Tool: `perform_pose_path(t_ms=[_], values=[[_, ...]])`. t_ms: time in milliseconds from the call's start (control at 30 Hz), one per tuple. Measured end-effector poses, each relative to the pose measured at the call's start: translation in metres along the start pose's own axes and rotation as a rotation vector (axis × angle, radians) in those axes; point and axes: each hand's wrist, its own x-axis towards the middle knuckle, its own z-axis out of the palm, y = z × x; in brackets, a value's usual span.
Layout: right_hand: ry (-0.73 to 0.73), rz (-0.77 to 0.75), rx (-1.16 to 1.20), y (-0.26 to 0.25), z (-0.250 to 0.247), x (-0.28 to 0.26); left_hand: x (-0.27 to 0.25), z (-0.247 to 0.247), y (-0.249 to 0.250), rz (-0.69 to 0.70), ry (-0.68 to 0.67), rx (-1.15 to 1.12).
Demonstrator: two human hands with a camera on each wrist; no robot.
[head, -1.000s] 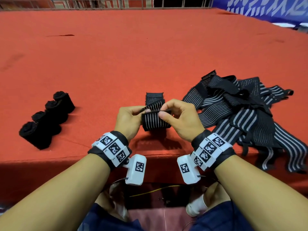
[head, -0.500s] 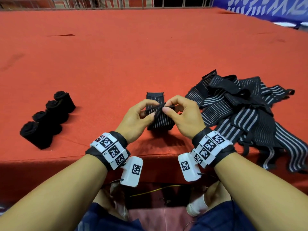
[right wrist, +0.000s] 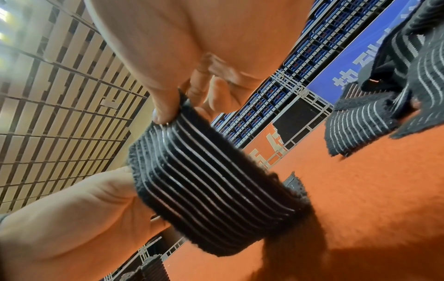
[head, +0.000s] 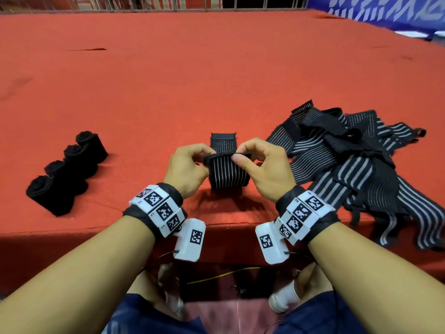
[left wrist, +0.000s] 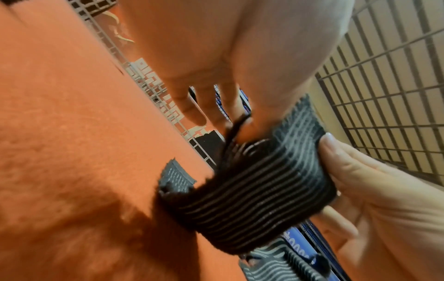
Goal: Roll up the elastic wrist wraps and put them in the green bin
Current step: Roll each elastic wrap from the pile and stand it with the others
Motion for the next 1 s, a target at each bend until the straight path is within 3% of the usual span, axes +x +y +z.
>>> perform_pose_path(t_ms=[100,200,400,733,1000], values=[[0.029,0.002,0.012,-0.003,0.001,0.001,0.002,0.002,-0.002,0.004,0.012,0.081],[0.078,0.008,0.008,-0.002,0.000,0.002,-0.004,0.005,0.000,0.029,-0.085,0.098],[0.150,0.023,0.018,0.003,-0.005,0.005,-0.013,0.004,0.017,0.101,-0.121,-0.241],[0.022,-0.012,0.061,0.000,-0.006,-0.001,-0.012,0.010,0.021,0.068,-0.019,-0.298],[-0.030,0.028,-0.063,0.004,-0.009,-0.005,-0.012,0.011,0.018,0.109,0.002,-0.172]])
